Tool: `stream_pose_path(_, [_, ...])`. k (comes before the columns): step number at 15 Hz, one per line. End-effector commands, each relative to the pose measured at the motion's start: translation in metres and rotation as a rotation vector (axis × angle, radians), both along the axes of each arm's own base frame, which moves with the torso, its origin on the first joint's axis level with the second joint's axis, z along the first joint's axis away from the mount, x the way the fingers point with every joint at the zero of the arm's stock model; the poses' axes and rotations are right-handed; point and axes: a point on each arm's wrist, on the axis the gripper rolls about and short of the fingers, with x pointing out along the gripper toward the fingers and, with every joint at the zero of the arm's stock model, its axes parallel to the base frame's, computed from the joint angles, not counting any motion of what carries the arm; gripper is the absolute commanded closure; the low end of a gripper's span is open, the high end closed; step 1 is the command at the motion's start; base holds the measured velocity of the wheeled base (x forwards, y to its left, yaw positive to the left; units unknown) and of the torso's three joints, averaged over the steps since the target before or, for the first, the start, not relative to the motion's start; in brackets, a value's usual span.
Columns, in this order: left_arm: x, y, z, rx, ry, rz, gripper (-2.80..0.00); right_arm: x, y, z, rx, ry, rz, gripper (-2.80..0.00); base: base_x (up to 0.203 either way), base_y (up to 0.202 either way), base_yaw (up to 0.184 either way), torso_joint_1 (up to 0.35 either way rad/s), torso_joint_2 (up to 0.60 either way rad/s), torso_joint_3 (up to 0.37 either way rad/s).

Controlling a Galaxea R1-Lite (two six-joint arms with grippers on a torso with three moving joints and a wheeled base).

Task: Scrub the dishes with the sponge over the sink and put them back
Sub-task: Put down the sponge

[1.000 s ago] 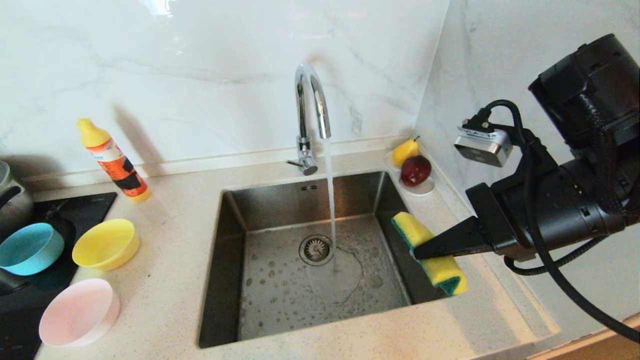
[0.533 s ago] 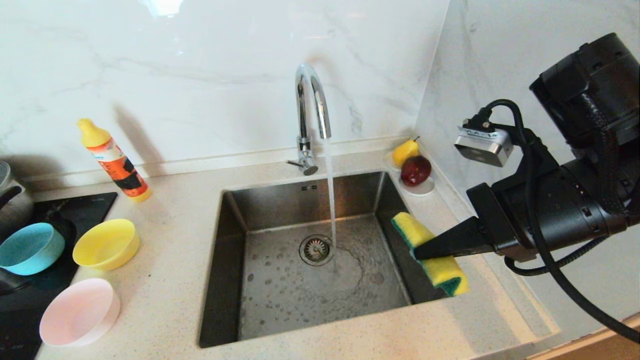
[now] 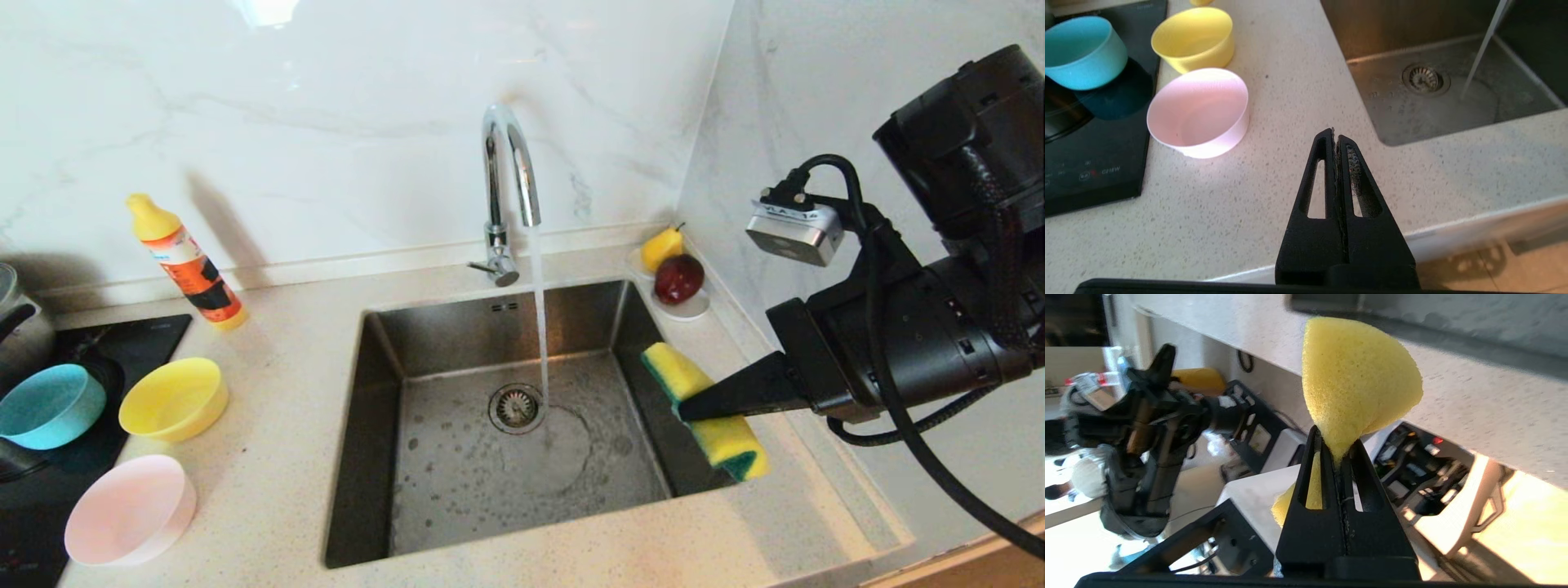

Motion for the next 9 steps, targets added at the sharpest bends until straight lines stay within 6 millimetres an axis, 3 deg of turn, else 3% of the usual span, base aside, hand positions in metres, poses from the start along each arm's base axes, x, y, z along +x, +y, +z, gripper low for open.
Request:
stream_pose_path(1, [0.0, 0.0, -0.002, 0.001, 0.009, 0.0, 0.0, -0.005, -0.002, 0.002, -0.002, -0.006, -0.001, 0.0, 0.0, 0.0, 0.0, 0.0, 0.0, 0.0])
stream_pose_path(9, [0.0, 0.0, -0.002, 0.0, 0.008, 0.0, 0.0, -0.023, -0.01, 0.002, -0.143, -0.153, -0.098, 0.0, 0.0, 0.0, 0.0, 0.0, 0.0, 0.0])
